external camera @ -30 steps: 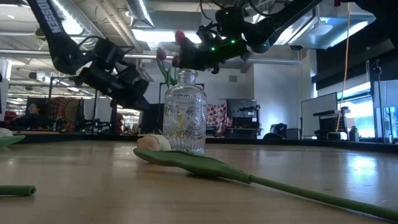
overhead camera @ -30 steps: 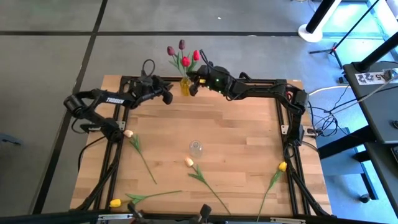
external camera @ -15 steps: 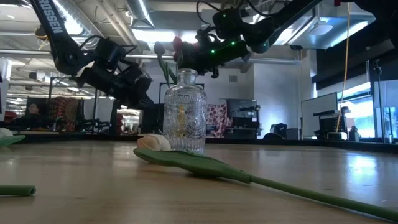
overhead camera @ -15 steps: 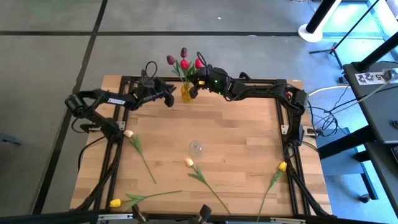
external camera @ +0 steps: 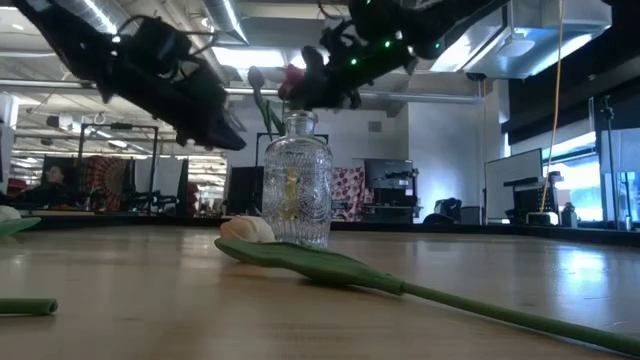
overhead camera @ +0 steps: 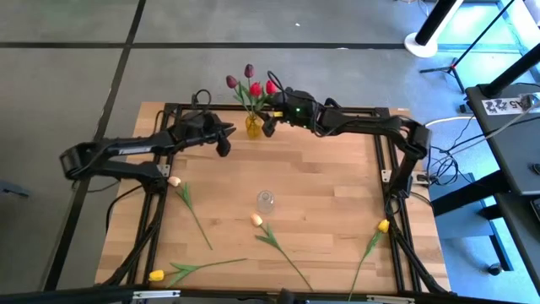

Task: Sort flowers into vase by color
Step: Put the right yellow flower into the transparent vase

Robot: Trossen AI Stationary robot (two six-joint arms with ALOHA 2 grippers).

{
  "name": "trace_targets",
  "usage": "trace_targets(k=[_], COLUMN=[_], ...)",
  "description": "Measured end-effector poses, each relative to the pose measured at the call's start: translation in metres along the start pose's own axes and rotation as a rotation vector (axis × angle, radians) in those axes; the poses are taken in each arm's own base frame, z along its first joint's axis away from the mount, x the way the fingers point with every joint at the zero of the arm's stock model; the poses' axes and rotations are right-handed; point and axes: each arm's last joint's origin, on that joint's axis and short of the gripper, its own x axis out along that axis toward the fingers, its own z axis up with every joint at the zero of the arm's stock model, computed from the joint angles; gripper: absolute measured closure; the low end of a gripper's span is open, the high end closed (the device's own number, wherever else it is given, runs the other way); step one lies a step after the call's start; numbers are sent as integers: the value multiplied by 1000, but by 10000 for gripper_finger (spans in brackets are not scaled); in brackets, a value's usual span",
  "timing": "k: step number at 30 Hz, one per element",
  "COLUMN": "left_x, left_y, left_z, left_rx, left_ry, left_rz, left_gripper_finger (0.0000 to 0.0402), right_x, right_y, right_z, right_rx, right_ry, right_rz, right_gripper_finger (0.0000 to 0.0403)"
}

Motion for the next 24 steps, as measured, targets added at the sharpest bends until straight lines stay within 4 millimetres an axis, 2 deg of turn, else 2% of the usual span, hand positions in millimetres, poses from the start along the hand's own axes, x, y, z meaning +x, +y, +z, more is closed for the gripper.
trace_targets(k=[4, 8, 15, 20, 24], left_x=[-16, -27, -44, -60, -76], left_y=[-8, -27, -74, -103, -123], left_z=[0, -3, -11, -21, -31], left_rx=[9, 46, 108, 121, 150], left_ry=[45, 84, 115, 146, 188], left_rz=[-37, -134, -339, -408, -486], left_gripper_finger=[317, 317, 317, 317, 317], right_x=[-12, -24, -58, -93, -123], right_y=[7, 18, 62, 98, 124], right_z=[8, 16, 26, 21, 3], right_rx=[-31, -57, -152, -184, -66], right_ry=[15, 29, 66, 198, 393], right_rz=[11, 42, 68, 52, 50], right_gripper_finger=[127, 117, 125, 127, 127])
